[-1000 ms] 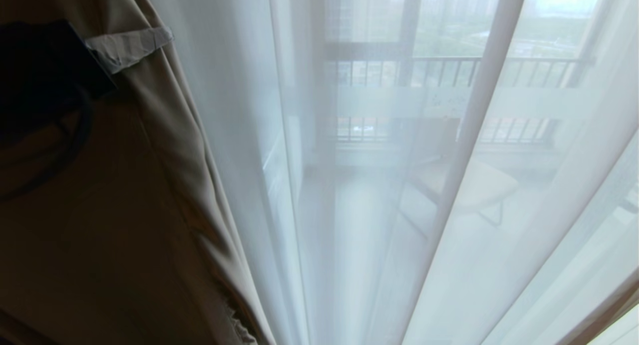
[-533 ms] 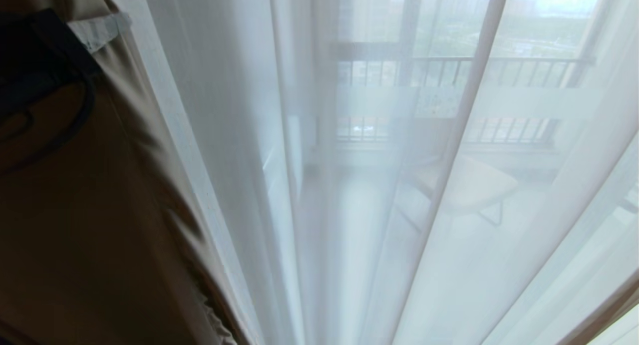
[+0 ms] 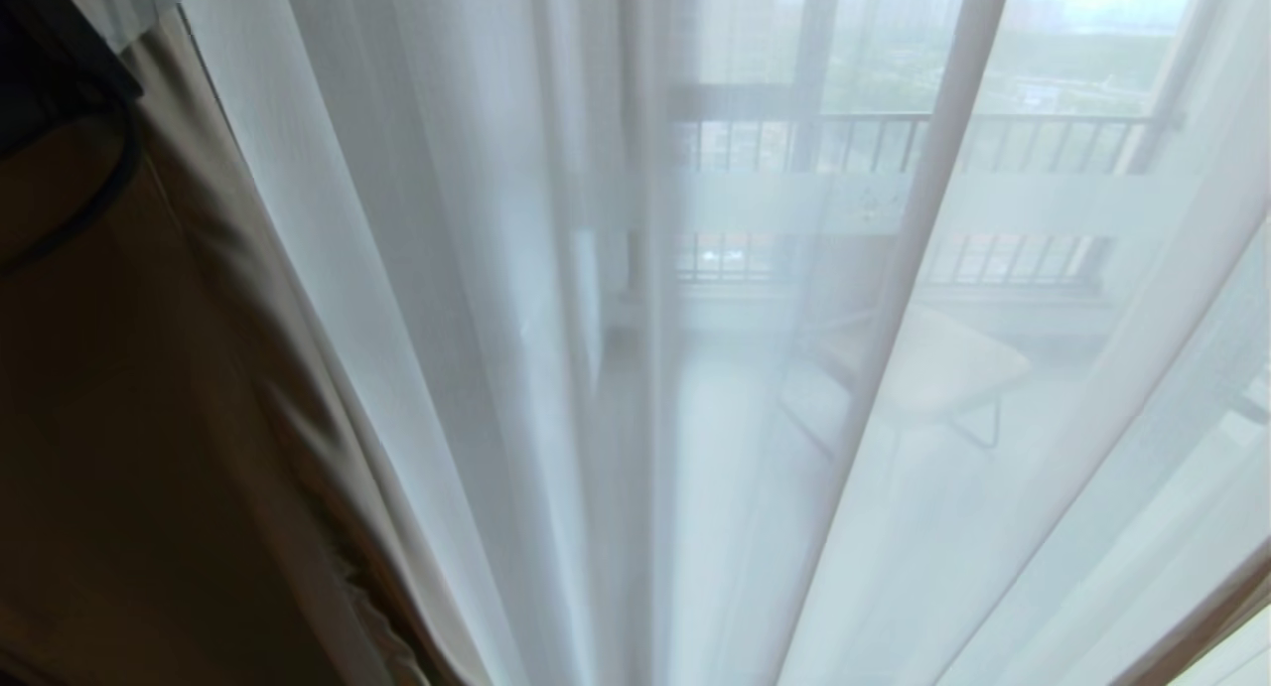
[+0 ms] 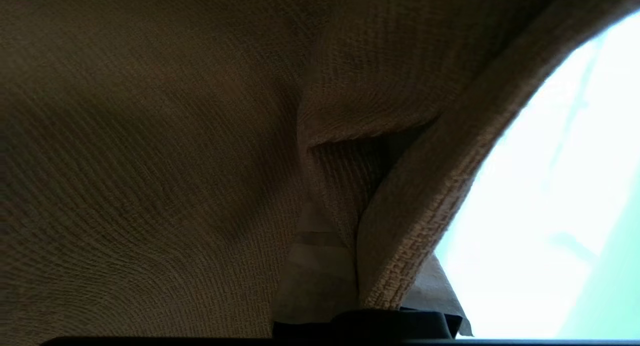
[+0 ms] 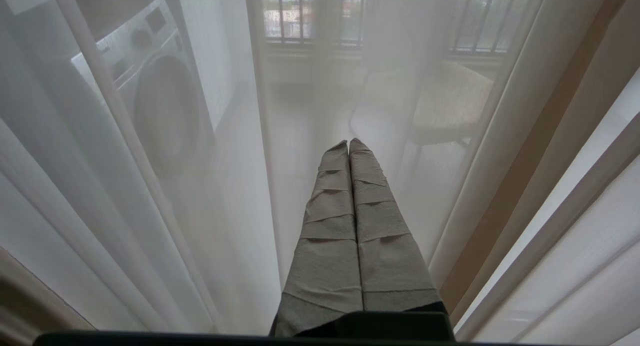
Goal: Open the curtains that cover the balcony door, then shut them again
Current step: Close the outer curtains on both sides
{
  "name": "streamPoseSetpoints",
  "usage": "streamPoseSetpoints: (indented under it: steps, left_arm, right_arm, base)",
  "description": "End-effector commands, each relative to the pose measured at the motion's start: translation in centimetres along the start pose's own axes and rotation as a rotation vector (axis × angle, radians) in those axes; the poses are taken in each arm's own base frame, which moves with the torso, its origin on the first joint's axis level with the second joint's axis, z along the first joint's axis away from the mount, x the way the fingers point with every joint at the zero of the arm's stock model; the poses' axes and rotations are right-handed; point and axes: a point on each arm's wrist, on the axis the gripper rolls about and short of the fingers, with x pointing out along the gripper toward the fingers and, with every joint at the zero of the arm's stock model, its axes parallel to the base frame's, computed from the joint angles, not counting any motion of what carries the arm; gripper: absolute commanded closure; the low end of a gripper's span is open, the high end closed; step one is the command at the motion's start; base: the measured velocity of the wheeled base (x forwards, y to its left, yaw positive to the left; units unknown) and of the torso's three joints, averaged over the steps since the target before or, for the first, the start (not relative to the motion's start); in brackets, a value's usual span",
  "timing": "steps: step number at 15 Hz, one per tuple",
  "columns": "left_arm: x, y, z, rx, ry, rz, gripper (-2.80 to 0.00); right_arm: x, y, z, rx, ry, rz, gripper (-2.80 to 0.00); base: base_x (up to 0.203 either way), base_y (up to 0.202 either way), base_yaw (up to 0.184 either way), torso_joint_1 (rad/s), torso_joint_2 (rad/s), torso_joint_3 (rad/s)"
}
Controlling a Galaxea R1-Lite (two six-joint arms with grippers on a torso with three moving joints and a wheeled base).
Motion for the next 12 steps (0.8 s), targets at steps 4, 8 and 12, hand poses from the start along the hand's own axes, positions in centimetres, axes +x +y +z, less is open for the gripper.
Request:
streamPoseSetpoints:
  steps: [4,8,12]
  left_arm:
    - [-0.3,0.2,0.4,0.006,-0.014,0.011,0.00]
    - [-1.0,-0.1,0.8,0.006,-0.028,0.004,-2.80]
    - [-3.4,-0.5,0.7,0.000,-0.019,-0.009,-2.80]
  right_arm:
    - [0.0,0.0,0.0,0.000,0.000,0.001,0.00]
    - [0.0,0.0,0.0,0.000,0.000,0.001,0.00]
    - [0.0,0.0,0.0,0.000,0.000,0.001,0.00]
  base:
    - [0.000,0.000,0.000,0.000,0.00,0.000]
    - [0.000,0.000,0.000,0.000,0.00,0.000]
    - [0.000,0.000,0.000,0.000,0.00,0.000]
